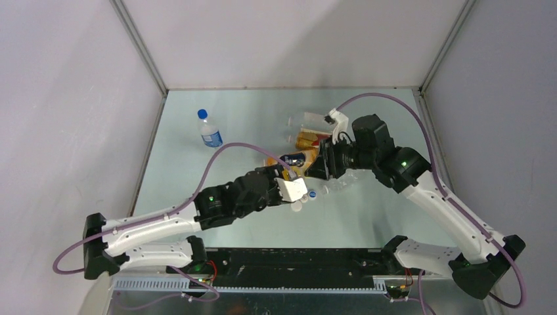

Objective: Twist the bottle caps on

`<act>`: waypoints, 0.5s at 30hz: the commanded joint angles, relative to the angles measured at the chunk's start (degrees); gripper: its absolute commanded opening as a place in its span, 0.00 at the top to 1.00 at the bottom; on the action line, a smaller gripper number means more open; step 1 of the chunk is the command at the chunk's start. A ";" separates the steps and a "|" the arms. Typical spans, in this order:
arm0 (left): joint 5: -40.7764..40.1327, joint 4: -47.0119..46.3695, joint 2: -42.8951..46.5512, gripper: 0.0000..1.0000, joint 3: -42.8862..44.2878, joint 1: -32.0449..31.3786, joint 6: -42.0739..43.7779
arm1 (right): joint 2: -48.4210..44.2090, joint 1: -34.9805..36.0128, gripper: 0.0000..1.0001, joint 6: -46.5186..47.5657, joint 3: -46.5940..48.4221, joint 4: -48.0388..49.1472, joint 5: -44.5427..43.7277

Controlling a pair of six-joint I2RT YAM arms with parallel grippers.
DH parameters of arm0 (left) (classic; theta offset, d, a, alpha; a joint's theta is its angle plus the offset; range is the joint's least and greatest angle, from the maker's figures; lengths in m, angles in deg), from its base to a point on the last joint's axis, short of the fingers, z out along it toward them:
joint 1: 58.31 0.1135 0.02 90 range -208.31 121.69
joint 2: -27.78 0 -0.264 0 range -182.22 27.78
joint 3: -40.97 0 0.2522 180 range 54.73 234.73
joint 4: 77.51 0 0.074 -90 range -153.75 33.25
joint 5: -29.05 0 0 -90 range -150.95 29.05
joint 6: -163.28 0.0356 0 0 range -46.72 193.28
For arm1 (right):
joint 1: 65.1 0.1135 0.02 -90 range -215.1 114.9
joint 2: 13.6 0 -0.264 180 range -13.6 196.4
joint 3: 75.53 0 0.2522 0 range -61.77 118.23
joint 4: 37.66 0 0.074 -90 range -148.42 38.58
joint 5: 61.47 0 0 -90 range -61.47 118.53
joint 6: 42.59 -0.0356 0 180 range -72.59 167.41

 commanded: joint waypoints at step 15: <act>5.17 -0.24 2.83 1.00 1.96 3.05 -3.69 | -10.28 -3.68 0.50 11.79 0.60 3.92 -0.36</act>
